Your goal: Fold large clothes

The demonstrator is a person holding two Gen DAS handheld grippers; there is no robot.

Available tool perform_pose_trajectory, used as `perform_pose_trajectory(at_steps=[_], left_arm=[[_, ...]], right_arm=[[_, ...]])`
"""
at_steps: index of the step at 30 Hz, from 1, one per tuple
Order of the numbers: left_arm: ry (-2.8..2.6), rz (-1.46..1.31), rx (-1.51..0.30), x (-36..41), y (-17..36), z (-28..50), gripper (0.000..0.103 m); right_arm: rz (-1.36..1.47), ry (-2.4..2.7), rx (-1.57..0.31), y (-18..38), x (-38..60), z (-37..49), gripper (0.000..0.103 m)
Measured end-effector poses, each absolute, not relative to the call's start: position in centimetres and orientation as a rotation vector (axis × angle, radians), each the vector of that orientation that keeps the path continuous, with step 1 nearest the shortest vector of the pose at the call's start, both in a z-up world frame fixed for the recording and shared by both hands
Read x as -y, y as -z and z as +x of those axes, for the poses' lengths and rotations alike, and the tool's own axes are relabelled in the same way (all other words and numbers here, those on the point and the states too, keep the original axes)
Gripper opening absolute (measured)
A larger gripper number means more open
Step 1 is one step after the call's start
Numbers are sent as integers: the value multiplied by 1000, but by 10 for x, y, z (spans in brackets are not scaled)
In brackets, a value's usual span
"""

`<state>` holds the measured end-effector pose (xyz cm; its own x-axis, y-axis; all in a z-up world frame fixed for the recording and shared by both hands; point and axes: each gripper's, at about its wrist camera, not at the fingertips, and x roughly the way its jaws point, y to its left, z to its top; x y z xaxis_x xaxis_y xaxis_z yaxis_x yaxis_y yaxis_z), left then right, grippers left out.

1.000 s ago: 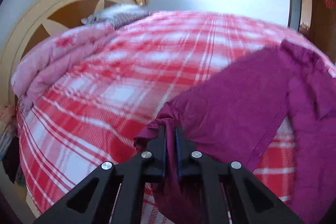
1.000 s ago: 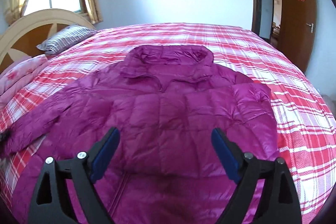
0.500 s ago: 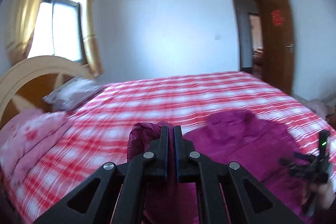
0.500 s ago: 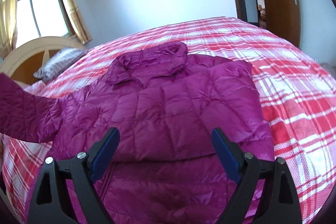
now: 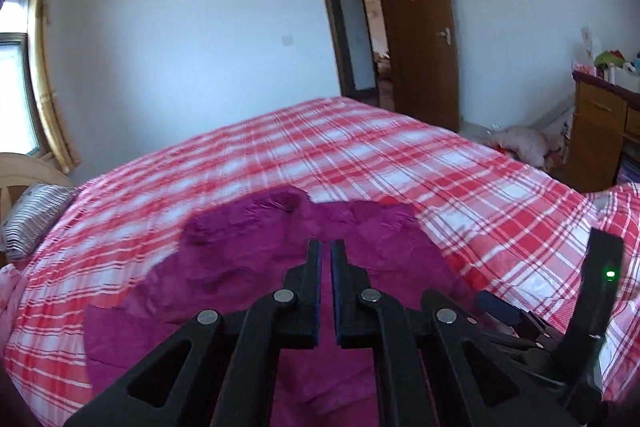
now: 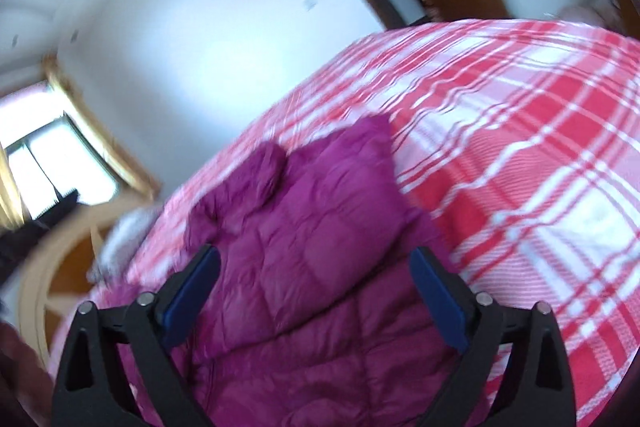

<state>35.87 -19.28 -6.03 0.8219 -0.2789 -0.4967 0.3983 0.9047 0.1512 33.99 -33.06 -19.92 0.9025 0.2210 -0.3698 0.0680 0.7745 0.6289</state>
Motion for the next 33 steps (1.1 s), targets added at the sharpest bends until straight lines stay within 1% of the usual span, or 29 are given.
perform_pose_trajectory(at_steps=[3, 5, 9, 10, 12, 13, 14, 17, 19, 20, 22, 23, 24, 25, 27, 28, 33], left_arm=[[371, 271, -500, 211, 61, 358, 5], [396, 256, -477, 201, 52, 349, 5], [283, 280, -435, 133, 47, 342, 6], [218, 270, -445, 102, 50, 346, 9], [77, 262, -472, 51, 61, 352, 44], [13, 249, -477, 29, 66, 354, 83], [-66, 220, -471, 2, 72, 353, 96], [-158, 122, -491, -52, 89, 352, 96], [-172, 90, -523, -69, 100, 351, 96], [-174, 83, -527, -72, 104, 349, 96], [-157, 74, -534, -72, 111, 345, 96], [-148, 76, -537, -69, 115, 343, 96], [-144, 79, -540, -66, 117, 343, 96], [-141, 83, -539, -66, 117, 342, 96], [-138, 83, -530, -69, 115, 338, 96], [-144, 82, -522, -72, 113, 338, 96], [-183, 64, -520, -87, 110, 341, 96]], right_arm=[[715, -68, -403, 197, 336, 333, 102], [716, -96, -406, 196, 336, 335, 103], [681, -172, -425, 190, 330, 340, 103], [665, -189, -436, 189, 327, 341, 103], [617, -217, -479, 180, 316, 343, 103], [601, -235, -504, 175, 310, 345, 103], [598, -268, -531, 170, 302, 344, 102], [569, -415, -639, 159, 263, 348, 99], [507, -475, -729, 158, 230, 355, 89], [470, -481, -776, 162, 217, 360, 88], [399, -509, -895, 178, 184, 369, 75], [378, -526, -931, 185, 172, 373, 70], [349, -524, -956, 192, 163, 375, 53], [319, -508, -967, 195, 157, 374, 33], [307, -512, -937, 190, 154, 371, 22], [293, -517, -918, 184, 153, 368, 19], [175, -477, -764, 129, 167, 357, 17]])
